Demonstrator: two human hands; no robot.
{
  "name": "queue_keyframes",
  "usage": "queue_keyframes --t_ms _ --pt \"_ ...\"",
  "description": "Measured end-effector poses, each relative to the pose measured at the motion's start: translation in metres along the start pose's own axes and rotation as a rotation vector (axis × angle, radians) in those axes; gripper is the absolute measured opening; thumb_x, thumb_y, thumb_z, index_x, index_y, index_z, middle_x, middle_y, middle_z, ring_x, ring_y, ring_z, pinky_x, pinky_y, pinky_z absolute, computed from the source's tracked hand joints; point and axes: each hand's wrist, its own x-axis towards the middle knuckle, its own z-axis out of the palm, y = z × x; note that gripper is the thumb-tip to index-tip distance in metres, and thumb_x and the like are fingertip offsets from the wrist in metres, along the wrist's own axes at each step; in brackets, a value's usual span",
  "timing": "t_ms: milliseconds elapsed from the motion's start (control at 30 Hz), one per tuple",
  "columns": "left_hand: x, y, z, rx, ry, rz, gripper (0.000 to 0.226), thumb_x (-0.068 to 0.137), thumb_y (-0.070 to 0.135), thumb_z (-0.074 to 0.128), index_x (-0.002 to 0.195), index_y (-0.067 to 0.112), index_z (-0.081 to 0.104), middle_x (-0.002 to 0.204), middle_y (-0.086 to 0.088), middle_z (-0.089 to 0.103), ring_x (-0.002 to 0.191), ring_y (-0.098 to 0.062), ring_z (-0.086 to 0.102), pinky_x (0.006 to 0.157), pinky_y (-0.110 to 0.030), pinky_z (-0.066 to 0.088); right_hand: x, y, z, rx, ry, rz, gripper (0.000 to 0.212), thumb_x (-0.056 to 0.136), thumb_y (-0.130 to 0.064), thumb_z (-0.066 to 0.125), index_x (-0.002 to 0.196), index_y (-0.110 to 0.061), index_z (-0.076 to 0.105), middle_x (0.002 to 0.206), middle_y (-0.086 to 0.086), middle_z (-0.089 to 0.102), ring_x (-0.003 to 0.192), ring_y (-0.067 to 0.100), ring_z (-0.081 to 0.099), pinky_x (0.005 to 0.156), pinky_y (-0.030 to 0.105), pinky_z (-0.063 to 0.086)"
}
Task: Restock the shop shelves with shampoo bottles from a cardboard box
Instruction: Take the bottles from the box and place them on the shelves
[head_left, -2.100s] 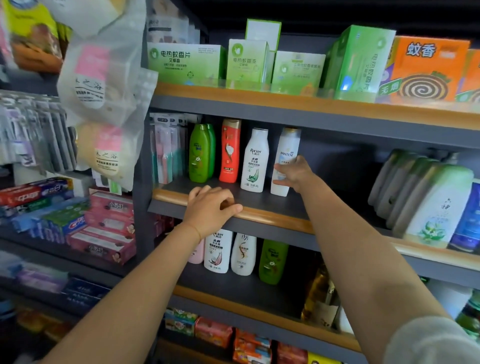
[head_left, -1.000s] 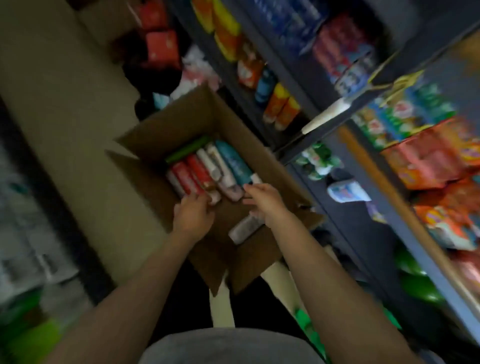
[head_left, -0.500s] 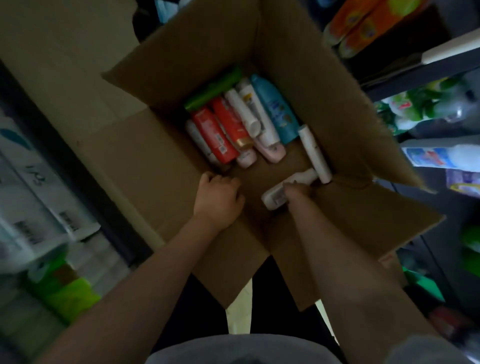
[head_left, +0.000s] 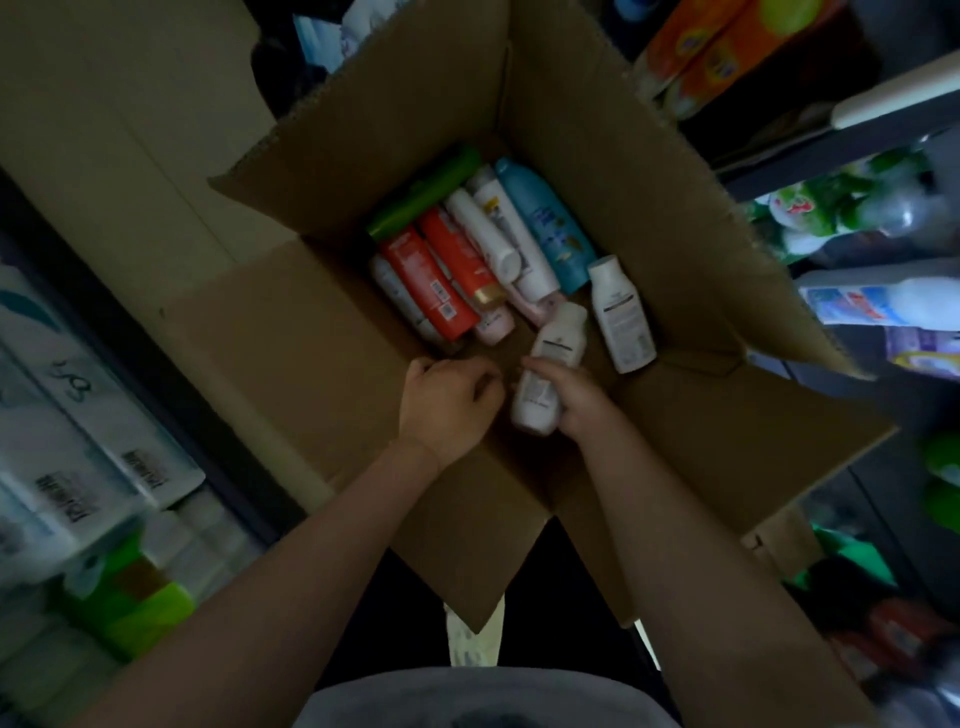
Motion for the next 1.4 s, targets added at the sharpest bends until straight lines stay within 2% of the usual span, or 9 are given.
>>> queue_keyframes --t_ms 100,233,367,467,600,1000,1100,1200,1400 --pt "0.007 0.027 -0.030 -0.571 -0.106 -0.265 0.023 0.095 0.034 0.060 0.116 0.023 0.066 0.111 0.004 0.067 0.106 -0.012 0.060 0.098 -0.028 0.042 -0.051 -0.021 0.006 -0.051 -0.099 -0.184 0.055 0.081 -0.006 0.076 0.132 -0.005 0.054 0.100 0.014 0.072 0.087 0.027 0.071 0.074 0.038 0.058" --pt "0.007 0.086 -0.079 -1.093 -0.125 -0.304 0.061 0.082 0.052 0.069 0.136 0.030 0.053 0.127 0.003 0.063 0.116 -0.016 0.060 0.102 -0.044 0.050 -0.150 -0.060 0.002 -0.019 -0.376 -0.376 0.049 0.092 -0.046 0.063 0.135 -0.023 0.058 0.128 0.005 0.066 0.117 0.021 0.063 0.100 0.039 0.049" --pt "-0.015 0.160 -0.136 -1.311 -0.059 -0.152 0.042 0.090 0.028 0.072 0.127 0.015 0.056 0.106 -0.015 0.066 0.092 -0.029 0.069 0.077 -0.043 0.059 -0.254 -0.101 -0.026 -0.106 -0.356 -0.649 0.041 0.103 -0.041 0.041 0.122 -0.017 0.069 0.117 0.004 0.070 0.098 0.021 0.064 0.085 0.035 0.054" --pt "-0.046 0.219 -0.177 -1.391 -0.078 -0.036 0.020 0.096 0.019 0.062 0.115 0.013 0.059 0.099 -0.014 0.067 0.084 -0.029 0.066 0.074 -0.044 0.057 -0.321 -0.123 -0.054 -0.110 -0.251 -0.858 0.026 0.103 -0.020 0.048 0.104 -0.007 0.070 0.088 0.009 0.069 0.076 0.022 0.061 0.066 0.030 0.049" --pt "-0.095 0.305 -0.236 -1.526 -0.109 0.274 0.037 0.087 0.036 0.058 0.117 0.014 0.059 0.099 -0.012 0.068 0.080 -0.025 0.068 0.069 -0.035 0.060 -0.413 -0.140 -0.093 -0.195 -0.139 -1.118 0.017 0.094 -0.028 0.064 0.095 -0.012 0.061 0.079 -0.001 0.064 0.068 0.008 0.058 0.056 0.018 0.044" --pt "-0.240 0.559 -0.316 -1.078 0.091 0.955 0.042 0.084 0.051 0.071 0.100 0.012 0.072 0.085 -0.005 0.071 0.075 -0.017 0.067 0.069 -0.031 0.054 -0.624 -0.181 -0.242 -0.196 0.116 -1.750 0.027 0.086 -0.025 0.076 0.111 -0.027 0.066 0.101 -0.010 0.072 0.087 0.015 0.070 0.074 0.039 0.059" --pt "-0.247 0.602 -0.308 -1.014 0.035 1.041 0.052 0.092 0.066 0.044 0.094 0.026 0.077 0.098 -0.002 0.076 0.094 -0.015 0.071 0.084 -0.036 0.053 -0.645 -0.184 -0.284 -0.092 0.256 -1.854 0.030 0.087 -0.020 0.074 0.115 -0.027 0.063 0.102 -0.010 0.072 0.083 0.022 0.069 0.071 0.044 0.058" --pt "-0.239 0.635 -0.294 -0.926 0.109 1.061 0.036 0.103 0.038 0.044 0.094 0.027 0.077 0.105 0.001 0.076 0.103 -0.015 0.070 0.091 -0.037 0.051 -0.665 -0.185 -0.324 -0.042 0.394 -1.953 0.035 0.088 -0.020 0.072 0.113 -0.040 0.058 0.105 -0.014 0.071 0.089 0.010 0.067 0.078 0.036 0.057" --pt "-0.178 0.659 -0.258 -0.117 0.462 1.131 0.026 0.097 0.029 0.056 0.115 0.021 0.072 0.118 0.003 0.069 0.113 -0.017 0.057 0.095 -0.025 0.035 -0.680 -0.204 -0.384 -0.051 0.609 -1.940 0.041 0.087 -0.018 0.073 0.109 -0.045 0.051 0.113 -0.005 0.063 0.094 0.007 0.062 0.087 0.043 0.056"
